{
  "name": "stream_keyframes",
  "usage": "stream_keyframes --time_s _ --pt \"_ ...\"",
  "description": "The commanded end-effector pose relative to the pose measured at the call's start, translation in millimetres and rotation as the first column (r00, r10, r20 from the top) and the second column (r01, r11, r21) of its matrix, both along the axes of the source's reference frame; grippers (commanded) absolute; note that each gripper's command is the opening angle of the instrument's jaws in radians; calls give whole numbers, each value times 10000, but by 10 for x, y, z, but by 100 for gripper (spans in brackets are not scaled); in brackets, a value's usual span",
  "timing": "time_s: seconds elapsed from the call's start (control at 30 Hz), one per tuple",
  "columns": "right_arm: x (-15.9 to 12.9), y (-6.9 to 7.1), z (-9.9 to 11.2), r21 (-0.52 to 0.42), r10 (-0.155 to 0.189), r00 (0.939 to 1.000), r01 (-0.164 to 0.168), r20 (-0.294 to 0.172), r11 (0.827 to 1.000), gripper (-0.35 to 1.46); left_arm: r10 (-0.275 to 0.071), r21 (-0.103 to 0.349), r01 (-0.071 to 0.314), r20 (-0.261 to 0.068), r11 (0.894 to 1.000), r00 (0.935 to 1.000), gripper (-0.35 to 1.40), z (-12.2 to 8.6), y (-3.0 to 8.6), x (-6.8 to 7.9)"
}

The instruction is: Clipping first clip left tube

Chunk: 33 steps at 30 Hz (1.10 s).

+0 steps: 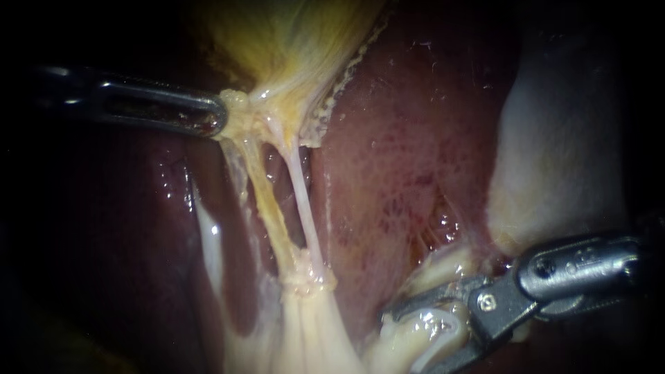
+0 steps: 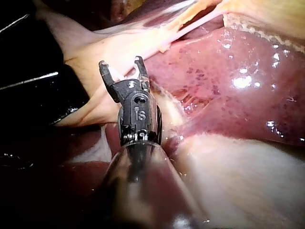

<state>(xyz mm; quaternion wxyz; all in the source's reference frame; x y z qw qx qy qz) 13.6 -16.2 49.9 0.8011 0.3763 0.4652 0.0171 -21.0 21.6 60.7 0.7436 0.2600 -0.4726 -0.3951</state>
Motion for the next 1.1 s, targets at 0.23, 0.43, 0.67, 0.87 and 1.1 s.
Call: stream_keyframes --time_s 0.23,0.43,0.67,0.87,1.1 --pt "1 4 1 -93 204 9998 -204 67 9997 49 -3 -3 3 -5 10000 10000 -35 0 0 0" --pt "6 20 2 -177 571 9982 -567 200 9982 49 -4 -5 4 -7 10000 10000 -35 1 -1 0" --pt "19 40 0 -344 1233 9913 -1218 461 9920 49 -9 -11 9 -12 10000 10000 -35 1 -1 -1" --pt "36 50 6 -386 1502 9871 -1482 556 9882 49 -15 -20 15 -19 10000 10000 -35 3 -2 -2" --pt "53 59 17 -352 1722 9830 -1702 637 9848 49 -18 -27 18 -22 10000 10000 -35 4 -2 -3"
